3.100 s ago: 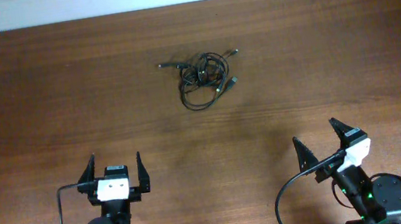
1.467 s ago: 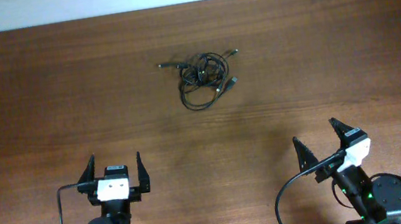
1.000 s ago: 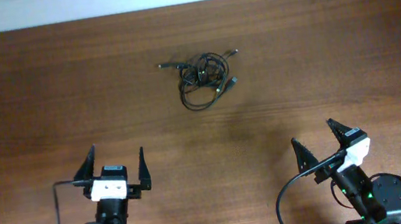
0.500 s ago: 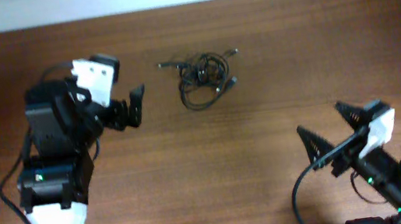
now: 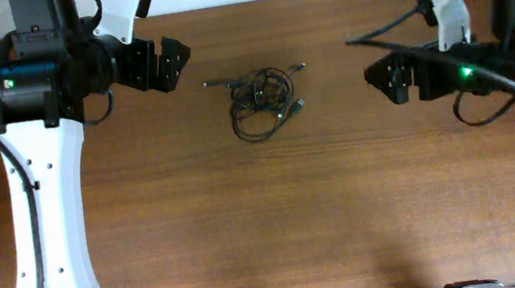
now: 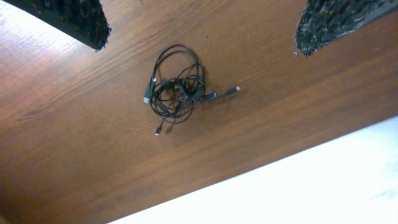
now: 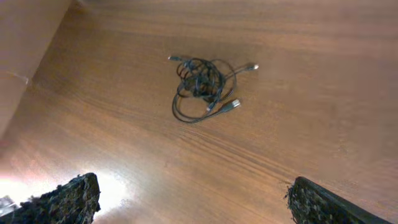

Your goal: Untangle cables

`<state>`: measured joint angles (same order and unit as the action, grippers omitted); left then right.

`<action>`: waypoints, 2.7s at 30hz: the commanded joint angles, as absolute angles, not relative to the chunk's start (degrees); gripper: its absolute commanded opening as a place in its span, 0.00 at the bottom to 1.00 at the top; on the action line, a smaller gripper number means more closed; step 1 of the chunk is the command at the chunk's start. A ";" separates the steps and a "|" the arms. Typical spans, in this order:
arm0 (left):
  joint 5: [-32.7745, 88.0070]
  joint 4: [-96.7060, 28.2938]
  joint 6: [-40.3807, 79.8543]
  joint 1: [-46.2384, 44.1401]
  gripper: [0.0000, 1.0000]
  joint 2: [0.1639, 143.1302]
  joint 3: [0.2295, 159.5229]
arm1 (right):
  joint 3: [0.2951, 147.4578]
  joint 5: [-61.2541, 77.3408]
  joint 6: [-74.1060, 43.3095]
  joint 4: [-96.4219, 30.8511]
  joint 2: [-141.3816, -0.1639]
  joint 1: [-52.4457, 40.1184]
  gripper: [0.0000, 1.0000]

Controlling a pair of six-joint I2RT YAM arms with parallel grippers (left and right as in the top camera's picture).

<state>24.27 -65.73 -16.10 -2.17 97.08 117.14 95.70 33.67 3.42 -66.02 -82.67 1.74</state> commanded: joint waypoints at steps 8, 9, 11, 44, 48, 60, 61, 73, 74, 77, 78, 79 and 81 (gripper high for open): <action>13.06 -56.18 6.42 -14.35 0.79 119.39 118.34 | 96.66 40.29 3.66 -70.76 -85.03 1.89 0.99; 10.76 -55.24 6.44 -17.23 0.79 123.50 118.34 | 96.66 40.29 3.66 -71.13 -85.03 1.89 1.00; 10.87 -53.15 10.15 -19.97 0.76 127.31 118.32 | 96.66 40.29 3.66 -71.13 -85.03 1.89 1.00; 64.27 -66.30 9.72 -10.33 0.00 118.06 122.89 | 96.66 26.22 -20.47 -40.75 -101.56 -22.44 0.28; 58.43 -66.32 9.30 -9.63 0.00 118.06 122.89 | 96.66 20.29 -23.33 -42.81 -101.67 -22.06 0.04; 13.43 -75.79 7.09 -9.74 0.31 118.06 122.76 | 96.64 1.02 -27.31 -61.41 -101.75 -20.80 0.04; 11.94 -75.90 5.91 -9.74 0.29 118.06 122.72 | 96.64 -0.34 -27.33 -62.52 -101.75 -20.36 0.04; 23.33 -47.11 13.21 -17.96 0.51 118.28 98.87 | 96.64 0.19 -22.70 -74.15 -101.75 -12.62 0.04; 23.33 -43.07 17.15 -19.22 0.51 118.28 96.20 | 96.64 0.19 -22.70 -74.15 -101.75 -12.73 0.04; 23.14 -38.28 25.52 -23.83 0.54 118.39 91.74 | 96.64 0.19 -22.70 -74.15 -101.75 -12.73 0.04; 22.92 -38.41 25.54 -25.15 0.54 118.43 91.64 | 96.64 0.19 -22.70 -74.15 -101.75 -12.73 0.04; 22.02 -38.41 25.67 -26.06 0.54 118.43 91.53 | 96.64 0.16 -22.70 -74.15 -101.75 -12.73 0.04; 20.60 -38.94 26.35 -26.89 0.54 119.74 91.53 | 96.64 0.16 -22.70 -74.17 -101.75 -12.73 0.04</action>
<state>22.02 -38.52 24.77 -26.55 118.61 92.01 96.75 0.25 -23.29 -74.13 -101.82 -12.69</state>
